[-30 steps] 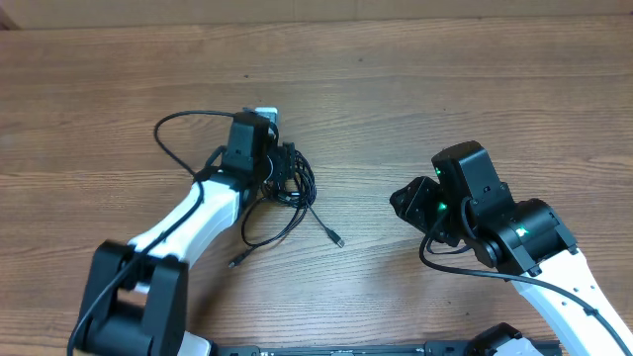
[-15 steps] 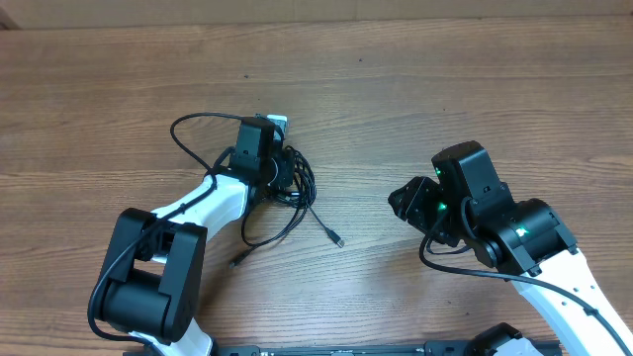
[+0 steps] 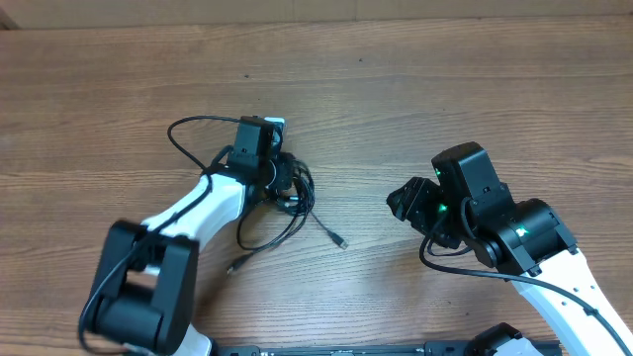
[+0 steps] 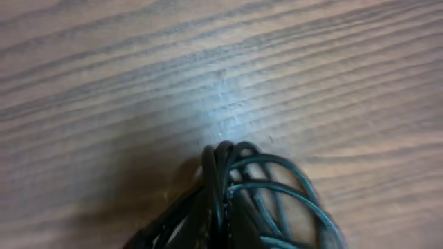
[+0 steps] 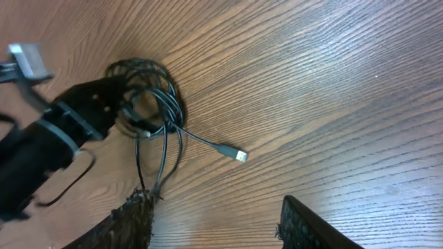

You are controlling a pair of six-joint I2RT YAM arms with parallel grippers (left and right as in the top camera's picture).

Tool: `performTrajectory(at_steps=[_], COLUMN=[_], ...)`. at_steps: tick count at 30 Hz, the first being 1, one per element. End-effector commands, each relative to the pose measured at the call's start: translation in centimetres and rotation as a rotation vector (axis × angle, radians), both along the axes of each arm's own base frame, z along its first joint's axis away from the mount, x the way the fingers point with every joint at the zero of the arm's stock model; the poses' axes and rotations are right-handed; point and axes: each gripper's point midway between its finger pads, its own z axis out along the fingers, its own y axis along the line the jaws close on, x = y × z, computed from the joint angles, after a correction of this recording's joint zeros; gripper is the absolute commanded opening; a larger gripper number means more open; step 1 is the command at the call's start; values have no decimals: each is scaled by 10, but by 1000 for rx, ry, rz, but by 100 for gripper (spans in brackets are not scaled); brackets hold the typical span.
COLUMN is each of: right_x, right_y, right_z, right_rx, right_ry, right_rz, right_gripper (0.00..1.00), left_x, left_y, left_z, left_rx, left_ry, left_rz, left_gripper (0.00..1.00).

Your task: Untangle cables

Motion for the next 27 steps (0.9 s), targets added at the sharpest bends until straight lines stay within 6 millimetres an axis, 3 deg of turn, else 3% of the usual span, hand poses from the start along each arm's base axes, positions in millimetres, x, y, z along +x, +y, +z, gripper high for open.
performTrajectory(at_steps=[1,6,13,18,27], right_x=[0,-2,-4,-4,7], right_y=[0,7,45,63,93], right_z=[1,1,20,19,-9], right_rx=[3,34,196,219,183], right_ry=[-9,0,-34,-64,-37], right_rz=[8,27,146,190,228], right_gripper=[57,57,56,56,56], left_x=[6,-20,-52,-63,-73], left_y=[-15,-9,-24,-38,-61], left_z=[90,140,183,192,211], left_rx=[-136,-237,-418,-510,-664], left_ry=[-122,-127,-111,-67,-16], left_rz=[4,97,59,16,-57], left_gripper=[4,4,4,4,4])
